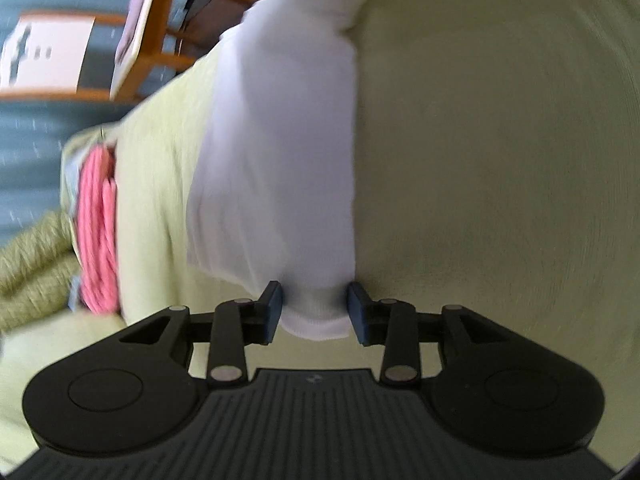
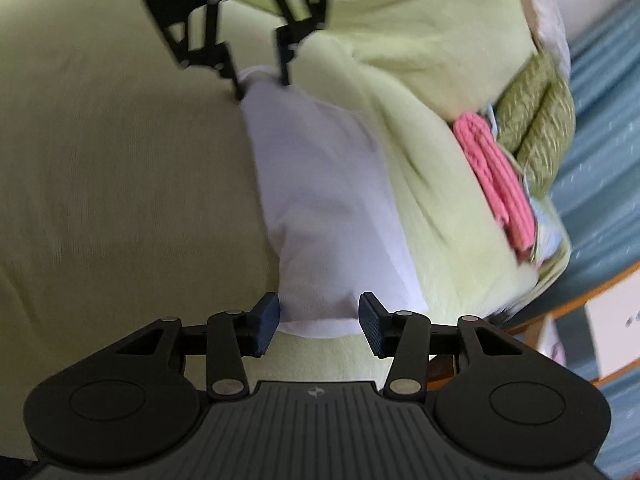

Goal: Fold clothes
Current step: 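Lay the folded tank top down and smooth it with both grippers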

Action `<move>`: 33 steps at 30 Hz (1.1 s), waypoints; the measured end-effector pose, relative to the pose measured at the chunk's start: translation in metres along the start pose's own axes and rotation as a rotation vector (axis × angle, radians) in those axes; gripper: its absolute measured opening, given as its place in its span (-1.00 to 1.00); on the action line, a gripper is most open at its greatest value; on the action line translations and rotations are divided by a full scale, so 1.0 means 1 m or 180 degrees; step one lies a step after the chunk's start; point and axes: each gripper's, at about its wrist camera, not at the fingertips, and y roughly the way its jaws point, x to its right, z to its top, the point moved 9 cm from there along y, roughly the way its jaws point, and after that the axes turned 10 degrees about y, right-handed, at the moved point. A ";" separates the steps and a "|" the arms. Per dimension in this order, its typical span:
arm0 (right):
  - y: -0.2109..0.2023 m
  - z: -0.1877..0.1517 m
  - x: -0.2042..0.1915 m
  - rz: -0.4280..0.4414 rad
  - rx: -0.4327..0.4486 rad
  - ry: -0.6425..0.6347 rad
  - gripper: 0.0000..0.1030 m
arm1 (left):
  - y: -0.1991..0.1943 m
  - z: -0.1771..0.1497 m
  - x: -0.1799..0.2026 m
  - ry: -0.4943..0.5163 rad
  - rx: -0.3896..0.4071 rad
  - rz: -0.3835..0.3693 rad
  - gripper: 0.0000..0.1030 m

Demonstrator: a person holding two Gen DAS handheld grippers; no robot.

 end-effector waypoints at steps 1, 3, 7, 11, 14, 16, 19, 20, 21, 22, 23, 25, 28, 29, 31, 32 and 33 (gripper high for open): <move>0.001 0.001 -0.006 -0.0094 0.0023 -0.0114 -0.08 | 0.000 0.001 0.003 0.0068 0.0003 0.0056 -0.37; 0.001 -0.003 -0.009 -0.0250 0.0060 -0.0269 -0.01 | 0.001 -0.001 0.007 0.0090 0.0005 0.0116 -0.41; 0.000 -0.011 -0.020 -0.0374 0.0099 -0.0516 0.02 | 0.006 0.001 0.006 0.0086 0.0016 0.0080 -0.43; 0.007 -0.017 -0.018 -0.0344 0.0094 -0.0719 -0.52 | 0.011 -0.003 0.003 0.0149 0.0016 -0.0087 -0.76; 0.011 -0.024 -0.004 -0.0214 0.0001 -0.0651 -0.94 | 0.011 -0.017 0.002 0.0166 0.0030 -0.0147 -0.85; 0.008 -0.030 0.007 -0.0101 -0.0071 -0.0571 -1.00 | 0.007 -0.020 0.001 0.0085 0.0120 -0.0182 -0.85; 0.002 -0.034 0.009 0.0057 -0.0145 -0.0519 -1.00 | 0.000 -0.024 0.000 -0.0023 0.0150 -0.0179 -0.78; 0.001 -0.035 0.008 0.0098 -0.0193 -0.0499 -0.94 | -0.003 -0.027 0.000 -0.0063 0.0137 -0.0198 -0.66; 0.000 -0.036 0.007 0.0108 -0.0228 -0.0488 -0.49 | -0.006 -0.031 0.000 -0.0113 0.0101 -0.0233 -0.55; -0.003 -0.035 0.006 0.0052 -0.0219 -0.0489 0.10 | -0.009 -0.034 0.001 -0.0149 0.0066 -0.0252 -0.34; -0.008 -0.033 0.005 0.0000 -0.0170 -0.0469 0.24 | -0.013 -0.037 0.002 -0.0171 0.0046 -0.0257 -0.33; -0.015 -0.028 0.001 -0.0037 -0.0127 -0.0393 0.25 | -0.020 -0.035 0.002 -0.0162 0.0073 -0.0201 -0.33; -0.019 -0.016 -0.008 -0.0143 -0.0034 -0.0379 0.26 | -0.018 -0.021 0.001 -0.0065 0.0164 -0.0015 -0.24; -0.016 -0.012 -0.013 -0.0187 -0.0002 -0.0438 0.27 | -0.014 -0.017 0.002 -0.0008 0.0181 0.0038 -0.24; -0.006 -0.007 -0.019 -0.0281 0.0038 -0.0563 0.23 | -0.006 -0.011 0.007 0.0127 0.0205 0.0050 -0.29; 0.001 -0.006 -0.021 -0.0306 0.0028 -0.0620 0.13 | -0.001 -0.008 0.009 0.0194 0.0217 0.0056 -0.62; 0.007 -0.008 -0.020 -0.0283 -0.0049 -0.0630 -0.33 | 0.002 -0.007 0.011 0.0232 0.0229 0.0051 -0.85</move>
